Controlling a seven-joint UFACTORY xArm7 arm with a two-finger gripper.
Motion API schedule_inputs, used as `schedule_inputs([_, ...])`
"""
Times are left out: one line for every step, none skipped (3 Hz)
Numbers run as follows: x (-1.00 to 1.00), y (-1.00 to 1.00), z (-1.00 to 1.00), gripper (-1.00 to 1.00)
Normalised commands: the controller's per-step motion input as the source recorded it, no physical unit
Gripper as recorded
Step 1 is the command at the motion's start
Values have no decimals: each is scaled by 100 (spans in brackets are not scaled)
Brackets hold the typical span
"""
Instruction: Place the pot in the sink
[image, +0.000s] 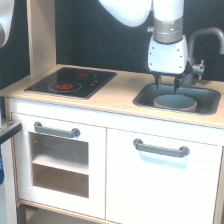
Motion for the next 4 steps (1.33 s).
schedule_inputs([-15,2,52,100])
schedule_inputs([-19,-6,52,73])
schedule_inputs([-32,-25,100,64])
schedule_inputs([-13,0,64,77])
